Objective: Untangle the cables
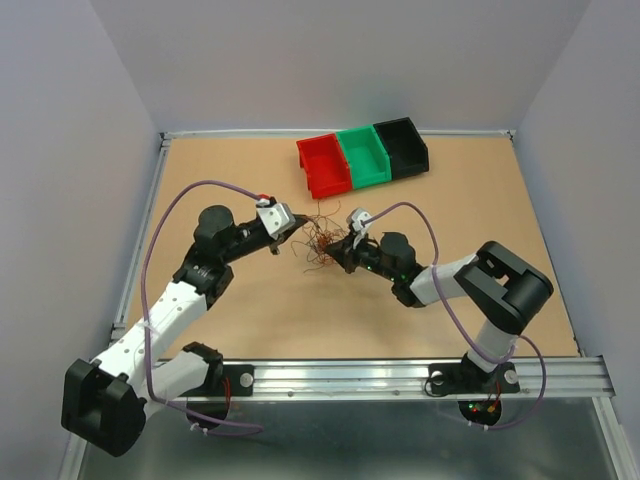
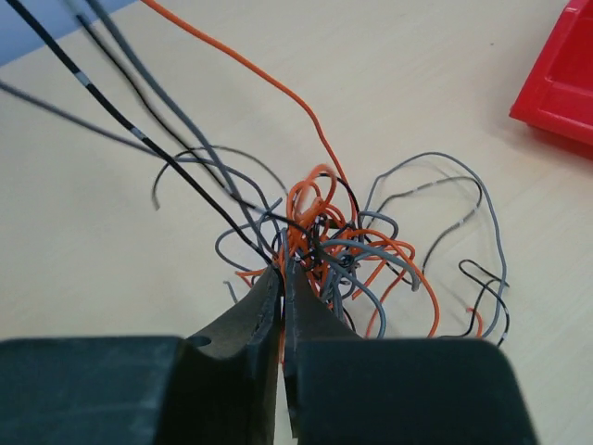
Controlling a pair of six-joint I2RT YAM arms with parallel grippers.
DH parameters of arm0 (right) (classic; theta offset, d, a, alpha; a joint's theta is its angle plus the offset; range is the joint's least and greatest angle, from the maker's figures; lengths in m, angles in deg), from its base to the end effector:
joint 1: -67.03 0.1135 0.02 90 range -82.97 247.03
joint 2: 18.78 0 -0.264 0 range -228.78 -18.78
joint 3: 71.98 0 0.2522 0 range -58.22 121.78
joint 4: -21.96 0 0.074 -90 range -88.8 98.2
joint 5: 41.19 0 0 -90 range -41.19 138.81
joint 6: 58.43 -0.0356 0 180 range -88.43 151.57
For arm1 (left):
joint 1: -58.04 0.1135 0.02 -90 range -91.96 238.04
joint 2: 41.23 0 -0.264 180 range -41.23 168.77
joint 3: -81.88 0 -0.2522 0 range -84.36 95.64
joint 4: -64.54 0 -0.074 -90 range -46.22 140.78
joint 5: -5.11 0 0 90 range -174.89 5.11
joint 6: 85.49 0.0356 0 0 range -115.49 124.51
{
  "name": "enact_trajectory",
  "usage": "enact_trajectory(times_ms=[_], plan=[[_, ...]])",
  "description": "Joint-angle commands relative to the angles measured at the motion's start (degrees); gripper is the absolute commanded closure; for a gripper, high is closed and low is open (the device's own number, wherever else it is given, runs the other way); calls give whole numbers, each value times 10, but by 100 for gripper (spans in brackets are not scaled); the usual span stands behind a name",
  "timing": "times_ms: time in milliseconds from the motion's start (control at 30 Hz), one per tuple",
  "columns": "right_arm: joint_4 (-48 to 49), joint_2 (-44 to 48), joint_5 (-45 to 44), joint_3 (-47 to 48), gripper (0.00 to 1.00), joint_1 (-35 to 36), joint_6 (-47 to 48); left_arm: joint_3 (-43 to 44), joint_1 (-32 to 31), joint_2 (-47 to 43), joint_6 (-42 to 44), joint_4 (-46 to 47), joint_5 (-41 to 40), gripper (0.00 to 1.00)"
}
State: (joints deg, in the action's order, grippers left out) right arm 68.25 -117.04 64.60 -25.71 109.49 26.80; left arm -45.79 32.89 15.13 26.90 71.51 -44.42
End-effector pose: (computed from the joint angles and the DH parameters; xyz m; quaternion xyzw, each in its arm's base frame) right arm 0.2302 0.2238 0.1653 -0.3244 0.6652 0.3596 0.5683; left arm 0.1950 -0.1171 0.3207 0.4900 0.4903 -0.2545 0.6743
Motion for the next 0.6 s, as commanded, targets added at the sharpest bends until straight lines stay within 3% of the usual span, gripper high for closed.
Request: enact_trajectory(times_ms=[0, 167, 300, 367, 400, 433, 467, 567], plan=[[44, 22, -64, 4, 99, 3, 2, -16, 0, -37, -48, 83, -111, 100], [92, 100, -190, -71, 99, 3, -15, -23, 56, -27, -106, 137, -285, 100], [110, 169, -299, -125, 99, 3, -46, 2, 152, 17, -172, 139, -305, 98], [113, 206, -340, -148, 99, 3, -57, 25, 182, 50, -186, 125, -288, 77], [114, 216, -341, -154, 99, 3, -59, 31, 183, 58, -187, 121, -276, 64], [113, 226, -318, -158, 99, 3, -58, 36, 184, 66, -186, 118, -262, 42], [113, 240, -306, -163, 100, 3, -61, 37, 183, 76, -181, 117, -226, 31], [113, 249, -262, -163, 100, 3, -65, 35, 183, 82, -170, 117, -162, 14]])
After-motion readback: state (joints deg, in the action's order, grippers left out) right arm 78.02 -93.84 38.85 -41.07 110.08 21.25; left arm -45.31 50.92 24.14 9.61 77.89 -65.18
